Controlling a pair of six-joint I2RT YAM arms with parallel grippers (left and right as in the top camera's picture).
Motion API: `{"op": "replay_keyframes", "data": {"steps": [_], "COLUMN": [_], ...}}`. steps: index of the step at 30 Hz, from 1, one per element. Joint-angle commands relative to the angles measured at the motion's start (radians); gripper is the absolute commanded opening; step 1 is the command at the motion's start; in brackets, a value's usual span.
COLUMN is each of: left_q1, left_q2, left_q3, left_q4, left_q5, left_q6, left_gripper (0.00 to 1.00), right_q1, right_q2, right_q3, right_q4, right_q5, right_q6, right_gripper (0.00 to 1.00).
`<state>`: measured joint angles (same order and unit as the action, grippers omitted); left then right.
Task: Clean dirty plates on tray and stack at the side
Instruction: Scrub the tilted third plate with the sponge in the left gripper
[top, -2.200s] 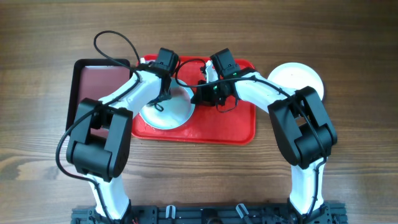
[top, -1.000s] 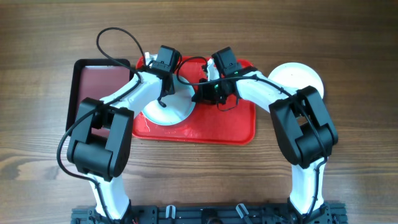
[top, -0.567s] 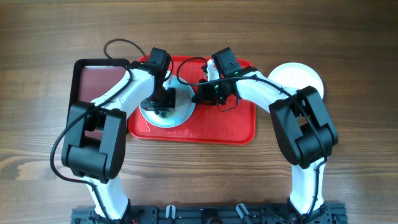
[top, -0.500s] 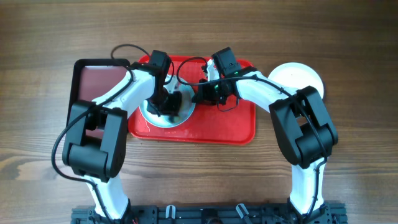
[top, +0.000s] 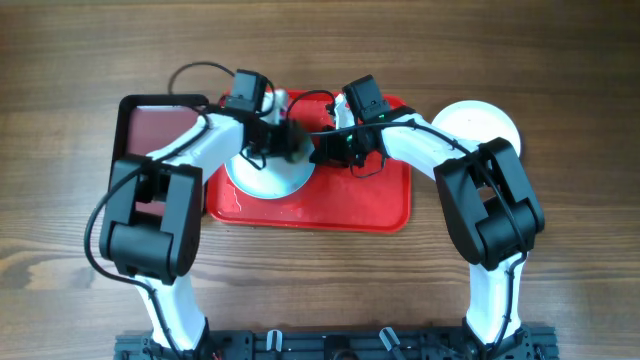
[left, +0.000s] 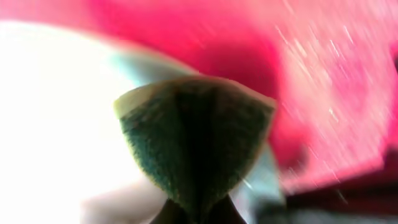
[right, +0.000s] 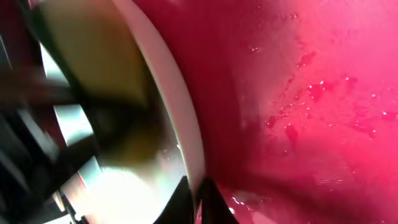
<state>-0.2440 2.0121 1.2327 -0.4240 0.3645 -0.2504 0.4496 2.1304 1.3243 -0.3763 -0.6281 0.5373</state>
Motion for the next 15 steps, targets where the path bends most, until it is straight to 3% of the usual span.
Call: {"op": "replay_keyframes", "data": {"steps": [1, 4, 7, 10, 15], "left_q1": [0.036, 0.036, 0.036, 0.032, 0.026], "left_q2": [0.066, 0.066, 0.066, 0.065, 0.061], "left_q3": [-0.030, -0.030, -0.030, -0.028, -0.026], "left_q4": [0.006, -0.029, -0.119, -0.267, -0.428], "left_q5": [-0.407, -0.526, -0.584, -0.558, -0.431], "left_q6": [-0.050, -0.055, -0.160, -0.277, -0.278], "left_gripper": [0.04, 0.04, 0.04, 0.04, 0.04], "right_q1": [0.002, 0.002, 0.002, 0.002, 0.002], "right_q2": [0.045, 0.045, 0.045, 0.045, 0.045], "right_q3": [-0.024, -0.024, -0.024, -0.024, -0.024], "right_q4": [-0.024, -0.024, -0.024, -0.023, -0.023], "right_q5": [0.021, 0.021, 0.025, 0.026, 0.029], "right_q6": [-0.007, -0.007, -0.006, -0.004, -0.002], "right_gripper": [0.04, 0.04, 0.04, 0.04, 0.04]}}
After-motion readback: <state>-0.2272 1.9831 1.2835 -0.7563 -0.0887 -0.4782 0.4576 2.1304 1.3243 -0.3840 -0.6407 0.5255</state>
